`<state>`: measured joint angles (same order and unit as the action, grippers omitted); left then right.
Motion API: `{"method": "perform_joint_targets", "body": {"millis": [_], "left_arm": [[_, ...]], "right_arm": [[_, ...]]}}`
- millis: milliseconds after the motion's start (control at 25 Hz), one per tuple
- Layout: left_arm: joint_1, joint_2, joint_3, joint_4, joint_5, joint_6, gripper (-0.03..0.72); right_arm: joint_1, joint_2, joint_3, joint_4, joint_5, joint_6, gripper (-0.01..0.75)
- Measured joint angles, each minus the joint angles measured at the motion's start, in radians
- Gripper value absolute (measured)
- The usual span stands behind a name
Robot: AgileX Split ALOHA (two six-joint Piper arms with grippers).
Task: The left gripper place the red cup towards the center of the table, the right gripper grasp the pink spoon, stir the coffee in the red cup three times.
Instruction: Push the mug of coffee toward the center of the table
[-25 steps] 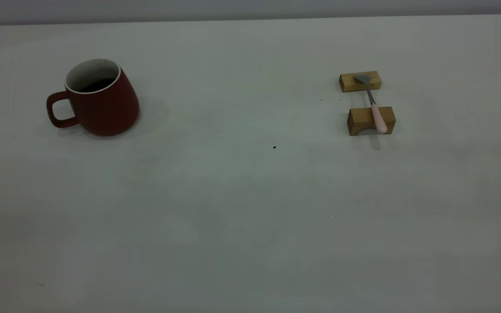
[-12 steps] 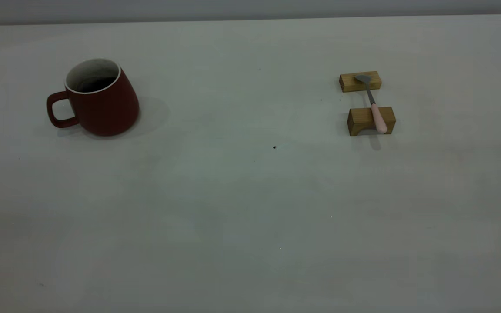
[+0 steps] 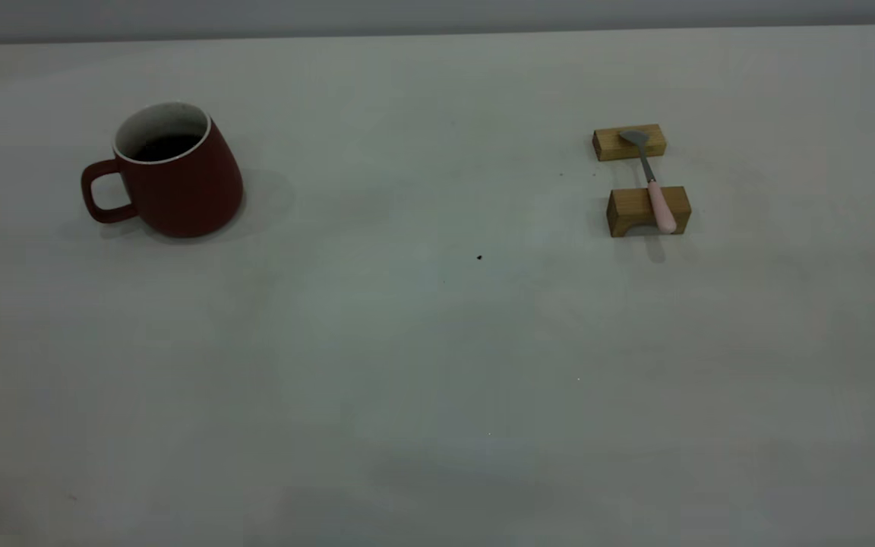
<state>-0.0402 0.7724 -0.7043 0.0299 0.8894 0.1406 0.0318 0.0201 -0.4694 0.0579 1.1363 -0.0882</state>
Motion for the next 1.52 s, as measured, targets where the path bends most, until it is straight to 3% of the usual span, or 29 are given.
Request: {"method": "perform_joint_targets", "body": {"millis": [120,320,440,840,1200,1360,1520], "left_arm": [[0.0,0.205,-0.045,0.029,-0.094,0.075,0.36],[0.0,0.547,-0.156,0.085,-0.186,0.176,0.622],[0.0,0.759,-0.267,0.103,-0.205,0.234,0.677],[0.0,1.26,-0.594,0.08,-0.235,0.453,0.676],[-0.003,1.438,-0.673,0.079,-0.321,0.59,0.661],[-0.006,1.485,-0.69,0.08,-0.345,0.61,0.619],[-0.013,1.508,-0.692,0.08,-0.395,0.614,0.524]], "right_arm": [[0.0,0.0,0.0,0.0,0.0,0.0,0.239],[0.0,0.0,0.0,0.0,0.0,0.0,0.239],[0.0,0.0,0.0,0.0,0.0,0.0,0.239],[0.0,0.0,0.0,0.0,0.0,0.0,0.239],[0.0,0.0,0.0,0.0,0.0,0.0,0.239],[0.0,0.0,0.0,0.0,0.0,0.0,0.239],[0.0,0.0,0.0,0.0,-0.001,0.0,0.239]]}}
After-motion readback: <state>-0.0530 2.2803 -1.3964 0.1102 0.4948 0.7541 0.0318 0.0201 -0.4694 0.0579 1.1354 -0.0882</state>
